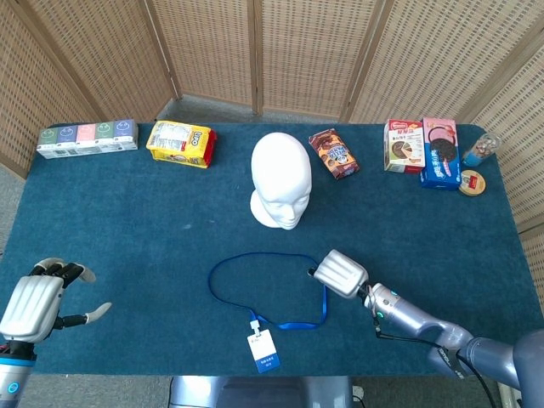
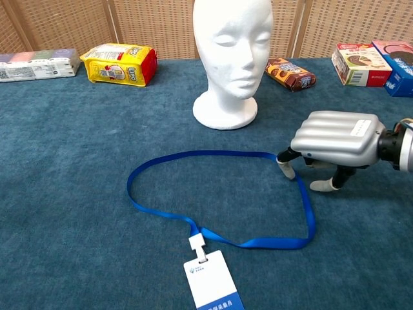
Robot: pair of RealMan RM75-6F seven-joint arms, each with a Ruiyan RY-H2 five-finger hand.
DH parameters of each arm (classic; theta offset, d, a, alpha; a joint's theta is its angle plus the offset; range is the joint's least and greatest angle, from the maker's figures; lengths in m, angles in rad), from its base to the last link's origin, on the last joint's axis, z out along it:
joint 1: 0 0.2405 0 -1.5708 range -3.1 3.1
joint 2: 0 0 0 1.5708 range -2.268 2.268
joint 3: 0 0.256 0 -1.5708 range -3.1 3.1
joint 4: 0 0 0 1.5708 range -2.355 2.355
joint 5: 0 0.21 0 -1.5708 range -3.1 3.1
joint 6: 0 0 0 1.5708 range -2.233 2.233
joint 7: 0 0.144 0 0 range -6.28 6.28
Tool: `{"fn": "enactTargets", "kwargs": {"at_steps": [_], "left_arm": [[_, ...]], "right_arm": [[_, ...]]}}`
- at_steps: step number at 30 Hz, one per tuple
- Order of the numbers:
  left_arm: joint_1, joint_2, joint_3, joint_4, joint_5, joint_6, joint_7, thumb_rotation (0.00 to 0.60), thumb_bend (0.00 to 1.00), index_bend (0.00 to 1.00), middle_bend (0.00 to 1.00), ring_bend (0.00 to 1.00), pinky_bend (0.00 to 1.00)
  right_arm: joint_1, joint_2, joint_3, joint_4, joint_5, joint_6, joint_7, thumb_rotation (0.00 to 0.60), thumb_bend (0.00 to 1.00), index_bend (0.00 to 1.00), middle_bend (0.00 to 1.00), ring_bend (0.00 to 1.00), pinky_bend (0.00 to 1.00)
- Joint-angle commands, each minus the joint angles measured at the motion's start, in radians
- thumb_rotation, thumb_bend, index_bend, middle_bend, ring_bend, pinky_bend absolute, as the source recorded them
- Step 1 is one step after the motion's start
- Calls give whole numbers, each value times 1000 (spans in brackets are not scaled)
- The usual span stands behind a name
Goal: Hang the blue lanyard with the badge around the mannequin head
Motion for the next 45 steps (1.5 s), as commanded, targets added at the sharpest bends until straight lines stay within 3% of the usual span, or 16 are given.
{"fn": "enactTargets", "kwargs": {"at_steps": [1,17,45], "left_arm": [[1,0,0,-2,2,2,3,318,141,440,475,394,226],[10,7,7,2,8,12,-7,318,141,439,475,394,226],[15,3,9,31,10,14,-38,322,142,439,475,394,226]], "right_arm": [[0,-4,-2,5,-2,3,6,600,330,433,1000,1000,1000],[13,-25,1,1,8,-15,7,600,312,443,1000,1000,1000],[25,-37,15,-26,42,-48,-38,600,408,501,1000,1000,1000]]}}
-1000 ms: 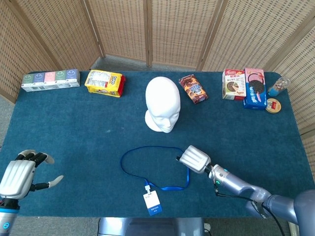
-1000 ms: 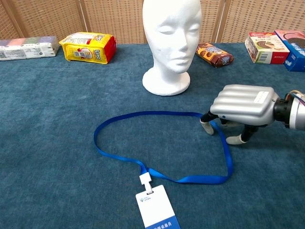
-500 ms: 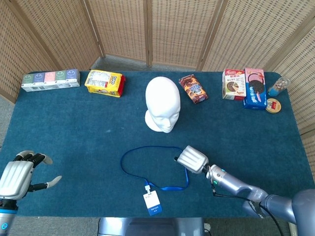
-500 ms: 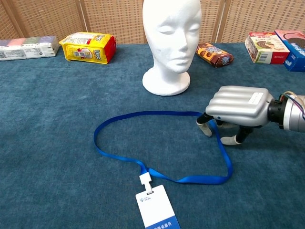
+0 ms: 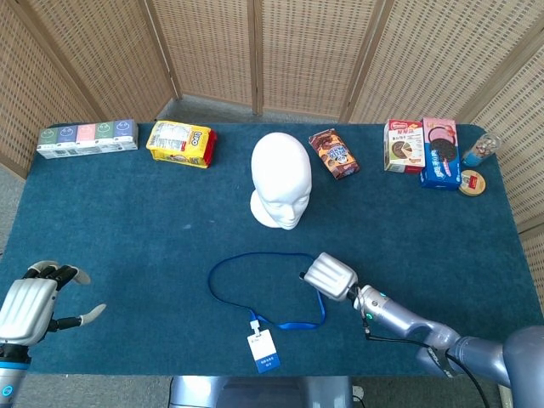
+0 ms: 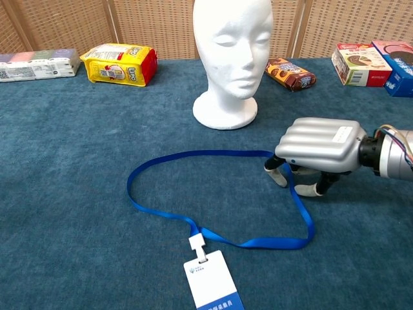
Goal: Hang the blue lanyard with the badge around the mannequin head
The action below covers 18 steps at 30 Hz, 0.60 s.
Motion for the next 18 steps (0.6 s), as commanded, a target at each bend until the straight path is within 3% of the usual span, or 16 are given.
{"fn": "enactTargets", "kwargs": {"at_steps": [1,18], "left_arm": [[1,1,1,2,0,0,-2,322,141,439,474,394,226],[-18,2,-2,14,17,-23,12,320,142,438,475,394,226]], "right_arm": [[2,-2,3,-3,4,-3,-4,600,410,501,1000,1000,1000],[2,-8,20,-26,39,-16,-13,600,446,542,1000,1000,1000]]}}
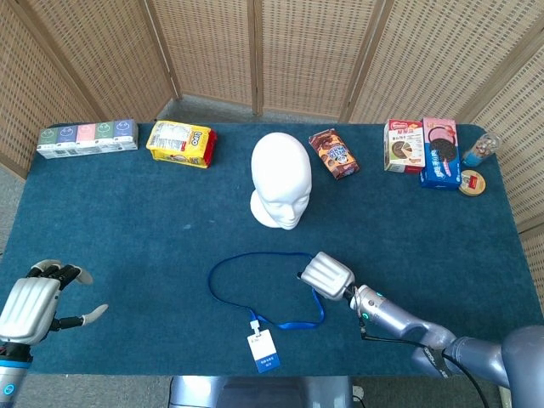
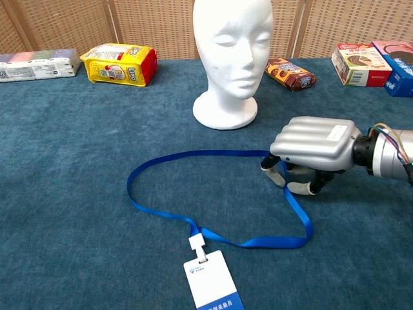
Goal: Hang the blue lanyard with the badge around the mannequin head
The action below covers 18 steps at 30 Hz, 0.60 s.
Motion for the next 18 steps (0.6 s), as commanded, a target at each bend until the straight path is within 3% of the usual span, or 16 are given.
{"fn": "enactTargets", "kwargs": {"at_steps": [1,18], "left_arm": [[-8,4,-3,0,4,-8,10,319,142,438,475,394,226],[-66,14,-13,-2,45,-70,72,320,142,438,475,394,226]], "right_arm": [[0,-1,2,-2,2,0,-3,600,449,543,1000,1000,1000],[-10,-19,5,1,13,15,0,600,480,586,1000,1000,1000]]}}
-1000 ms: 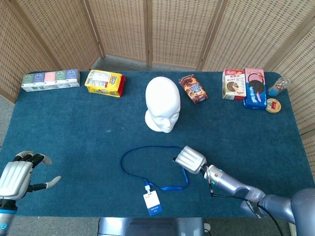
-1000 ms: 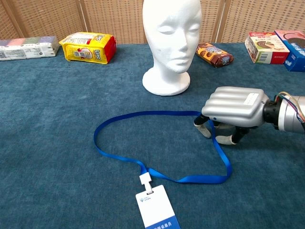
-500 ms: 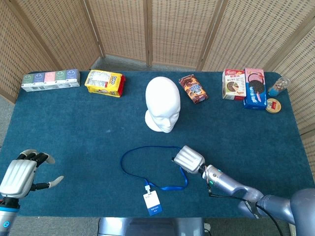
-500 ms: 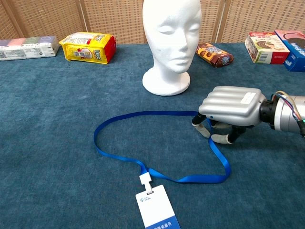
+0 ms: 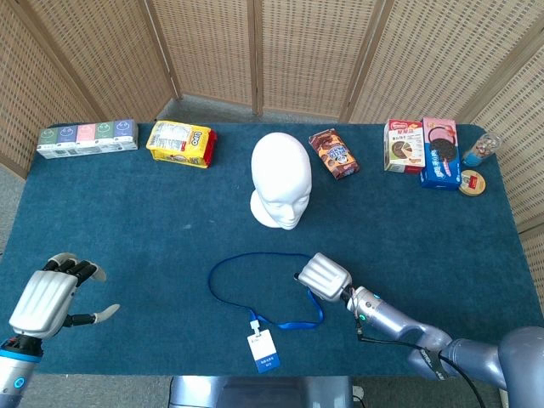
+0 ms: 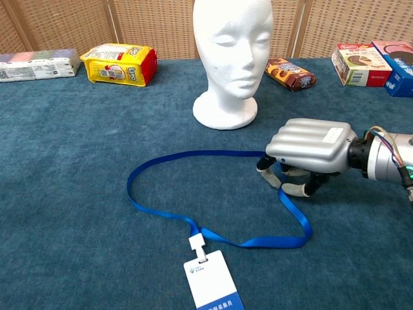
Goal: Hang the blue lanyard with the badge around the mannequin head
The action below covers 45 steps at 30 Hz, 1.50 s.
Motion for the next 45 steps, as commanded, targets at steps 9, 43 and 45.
{"fn": "enactTargets", "kwargs": {"at_steps": [9,43,45], "left_arm": [[-125,-18,-38,81,51,-133,71,362,156,438,549,493,398],[-493,-222,-53,229,-55,-584,187,456,295,515,1000,1000,1000],[-505,-231,-51,245,-66,-595,197,453,295,515,1000,1000,1000]], "right_arm": [[-7,11,5,-13,12,7,-8,600,485,589,1000,1000,1000],[-10,2,23,-17,50,-8,-32,600,485,604,1000,1000,1000],[-11,-1,23,-14,52,-9,-32,600,485,603,1000,1000,1000]]}}
